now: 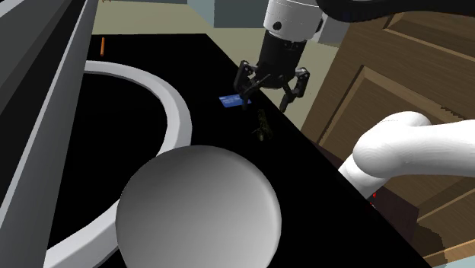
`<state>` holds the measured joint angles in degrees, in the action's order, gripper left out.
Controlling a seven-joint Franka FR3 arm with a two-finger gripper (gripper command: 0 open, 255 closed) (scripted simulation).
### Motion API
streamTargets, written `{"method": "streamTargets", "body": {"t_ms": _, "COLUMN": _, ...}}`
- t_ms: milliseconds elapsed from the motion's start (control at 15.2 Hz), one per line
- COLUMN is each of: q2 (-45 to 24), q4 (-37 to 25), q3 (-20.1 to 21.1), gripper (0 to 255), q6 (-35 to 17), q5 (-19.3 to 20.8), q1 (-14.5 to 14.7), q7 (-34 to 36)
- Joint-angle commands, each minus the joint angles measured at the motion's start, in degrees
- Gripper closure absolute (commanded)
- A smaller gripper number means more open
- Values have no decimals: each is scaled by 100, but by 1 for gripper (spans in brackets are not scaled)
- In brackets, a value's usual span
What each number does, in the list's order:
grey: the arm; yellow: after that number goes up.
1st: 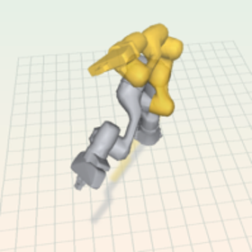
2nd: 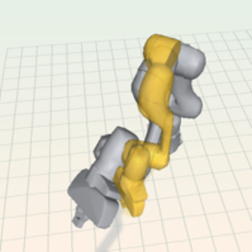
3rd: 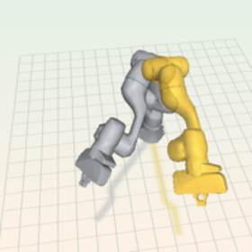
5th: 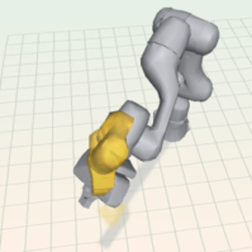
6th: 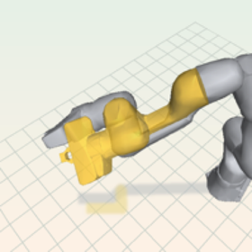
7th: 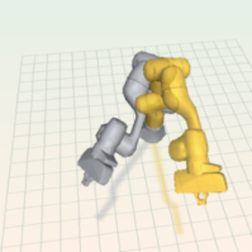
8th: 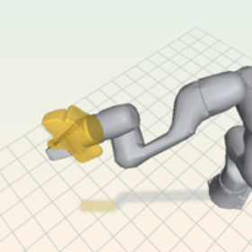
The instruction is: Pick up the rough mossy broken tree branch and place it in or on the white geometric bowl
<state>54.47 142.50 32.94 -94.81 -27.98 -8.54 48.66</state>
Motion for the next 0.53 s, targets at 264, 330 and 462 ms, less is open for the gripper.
{"method": "streamTargets", "body": {"t_ms": 264, "q2": 12, "q4": 388, "q3": 211, "gripper": 0, "q6": -393, "q5": -183, "q1": 47, "q7": -8}}
{"method": "streamTargets", "body": {"t_ms": 330, "q2": 12, "q4": 389, "q3": 210, "gripper": 0, "q6": -393, "q5": -182, "q1": 47, "q7": -8}}
{"method": "streamTargets", "body": {"t_ms": 462, "q2": 12, "q4": 388, "q3": 211, "gripper": 0, "q6": -393, "q5": -183, "q1": 47, "q7": -8}}
